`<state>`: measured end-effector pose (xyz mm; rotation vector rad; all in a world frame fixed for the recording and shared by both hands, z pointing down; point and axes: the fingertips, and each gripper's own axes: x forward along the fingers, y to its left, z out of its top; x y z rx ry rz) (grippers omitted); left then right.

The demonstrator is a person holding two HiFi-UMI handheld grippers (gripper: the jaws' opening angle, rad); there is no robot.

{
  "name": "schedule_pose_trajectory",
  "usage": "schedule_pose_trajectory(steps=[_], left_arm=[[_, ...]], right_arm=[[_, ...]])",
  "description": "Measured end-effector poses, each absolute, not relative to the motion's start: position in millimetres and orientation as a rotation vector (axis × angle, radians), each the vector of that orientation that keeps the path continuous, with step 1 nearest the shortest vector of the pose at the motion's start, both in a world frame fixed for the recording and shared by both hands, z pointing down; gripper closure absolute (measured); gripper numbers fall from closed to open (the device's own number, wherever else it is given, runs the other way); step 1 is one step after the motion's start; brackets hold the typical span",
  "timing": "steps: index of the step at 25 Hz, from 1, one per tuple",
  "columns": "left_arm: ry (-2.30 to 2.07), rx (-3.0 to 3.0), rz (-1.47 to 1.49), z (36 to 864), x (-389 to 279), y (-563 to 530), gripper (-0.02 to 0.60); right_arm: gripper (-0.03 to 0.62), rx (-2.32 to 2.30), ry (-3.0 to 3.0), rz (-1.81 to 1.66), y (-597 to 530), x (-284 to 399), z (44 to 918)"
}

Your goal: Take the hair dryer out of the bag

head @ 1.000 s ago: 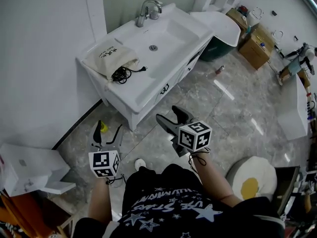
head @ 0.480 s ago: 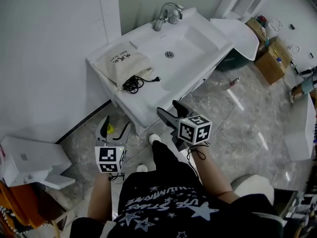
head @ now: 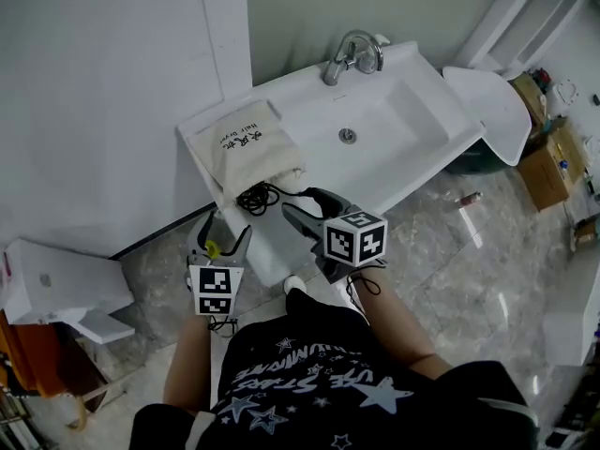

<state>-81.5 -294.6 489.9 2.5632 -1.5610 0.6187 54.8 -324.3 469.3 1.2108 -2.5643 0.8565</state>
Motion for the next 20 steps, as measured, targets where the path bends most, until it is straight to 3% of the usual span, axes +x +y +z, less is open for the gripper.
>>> schedule_pose_trajectory(steps=[9,15,20], left_arm=[[-1.725,2.441,0.861,518.9,-76.5,-345.8,0.294],[-1.770,2.346,0.966,527.9,-79.2,-364.5,0.495],[-1.685,2.284,0.797,511.6,-78.1,-369.5,0.532]], right_arm=[[0.295,0.889,-2.551,0.943,-347.4,49.8,498.4],[0.306,0.742,-2.545,1.062,-353.6,34.8,519.0],[0.306,0.685,-2.532,1.084,-365.3,15.7,527.2]])
